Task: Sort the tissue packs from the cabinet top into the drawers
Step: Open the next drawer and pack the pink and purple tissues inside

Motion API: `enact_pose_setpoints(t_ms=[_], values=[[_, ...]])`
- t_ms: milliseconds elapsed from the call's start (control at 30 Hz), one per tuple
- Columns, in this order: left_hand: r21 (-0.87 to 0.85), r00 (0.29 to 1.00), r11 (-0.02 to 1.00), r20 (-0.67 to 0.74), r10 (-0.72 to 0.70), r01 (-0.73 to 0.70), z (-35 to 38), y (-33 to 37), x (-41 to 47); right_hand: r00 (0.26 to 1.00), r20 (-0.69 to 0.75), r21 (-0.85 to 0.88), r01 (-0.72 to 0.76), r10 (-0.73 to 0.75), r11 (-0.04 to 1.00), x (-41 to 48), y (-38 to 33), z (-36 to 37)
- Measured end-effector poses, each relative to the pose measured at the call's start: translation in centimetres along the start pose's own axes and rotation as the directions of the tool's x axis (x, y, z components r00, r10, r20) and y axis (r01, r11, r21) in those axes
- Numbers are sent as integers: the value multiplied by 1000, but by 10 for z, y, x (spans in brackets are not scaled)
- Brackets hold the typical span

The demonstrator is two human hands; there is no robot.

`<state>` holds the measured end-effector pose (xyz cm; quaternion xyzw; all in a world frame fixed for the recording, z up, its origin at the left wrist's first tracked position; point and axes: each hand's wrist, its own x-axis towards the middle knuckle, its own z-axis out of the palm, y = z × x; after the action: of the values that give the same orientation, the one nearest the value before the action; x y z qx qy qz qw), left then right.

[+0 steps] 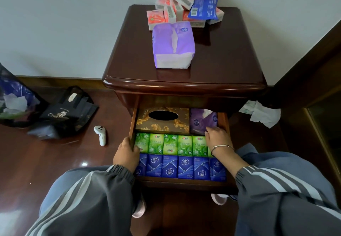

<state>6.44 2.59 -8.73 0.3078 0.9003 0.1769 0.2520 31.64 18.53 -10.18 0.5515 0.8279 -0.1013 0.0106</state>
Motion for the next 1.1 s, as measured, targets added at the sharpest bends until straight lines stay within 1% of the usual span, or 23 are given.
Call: enact_pose_setpoints(t_ms=[33, 67, 100, 133, 200, 233, 267, 300, 333, 400, 433, 467, 567, 600, 667, 733, 833, 900, 967, 1033, 1067, 1100], values=[[-21, 1000, 1000, 7, -10, 10, -1, 0, 0, 996, -44, 137, -73, 79, 988, -3, -1, -7], [-57, 1000, 998, 16, -19, 20, -3, 2, 1, 979, -90, 292, -150, 183, 945, -4, -1, -16], [-108, 1000, 994, 19, -18, 20, -5, 4, 1, 944, -131, 438, -219, 302, 872, -5, 0, -25], [-165, 1000, 986, 6, -9, 10, -9, 7, 2, 892, -151, 566, -276, 427, 777, -5, 2, -36], [-275, 997, 961, -83, 5, -27, -20, 18, 6, 760, -120, 751, -352, 639, 559, -3, 9, -61], [-329, 990, 942, -142, 12, -58, -26, 24, 10, 710, -91, 807, -358, 698, 470, -1, 13, -74], [-389, 981, 916, -195, 21, -96, -33, 31, 14, 690, -71, 847, -339, 720, 409, 1, 17, -85], [-447, 971, 884, -235, 30, -136, -41, 40, 19, 698, -54, 878, -307, 714, 366, 4, 18, -96], [-501, 964, 847, -262, 47, -177, -50, 48, 24, 723, -56, 901, -261, 689, 347, 6, 19, -106], [-608, 954, 745, -271, 129, -274, -69, 66, 35, 774, -71, 907, -213, 629, 365, 10, 17, -121], [-655, 952, 693, -255, 171, -300, -76, 74, 40, 786, -58, 905, -218, 615, 365, 10, 16, -126], [-687, 956, 665, -230, 183, -293, -81, 81, 44, 792, -40, 907, -228, 609, 355, 10, 16, -128], [-707, 980, 679, -173, 103, -196, -84, 88, 53, 818, -2, 902, -247, 575, 355, 5, 22, -128], [-704, 980, 684, -170, 103, -193, -83, 88, 55, 832, 11, 904, -246, 555, 350, 3, 23, -128], [-692, 976, 689, -176, 127, -215, -81, 84, 55, 841, 37, 934, -222, 540, 281, -1, 26, -130], [-648, 976, 733, -183, 115, -207, -82, 78, 52, 851, 35, 941, -205, 525, 270, -8, 30, -133], [-498, 981, 852, -174, 86, -163, -93, 61, 38, 885, 49, 907, -233, 463, 350, -29, 39, -140], [-372, 989, 921, -124, 76, -117, -110, 51, 25, 903, 80, 868, -271, 422, 416, -50, 44, -146], [-291, 996, 952, -30, 86, -91, -132, 41, 10, 900, 137, 814, -341, 414, 471, -70, 50, -152], [-242, 988, 968, 121, 96, -65, -151, 32, -7, 898, 226, 754, -407, 378, 516, -93, 51, -161], [-185, 977, 980, 188, 104, -69, -157, 28, -18, 900, 241, 703, -419, 362, 574, -105, 48, -164], [-105, 972, 987, 189, 138, -119, -159, 25, -28, 913, 204, 633, -398, 353, 664, -116, 42, -167]])
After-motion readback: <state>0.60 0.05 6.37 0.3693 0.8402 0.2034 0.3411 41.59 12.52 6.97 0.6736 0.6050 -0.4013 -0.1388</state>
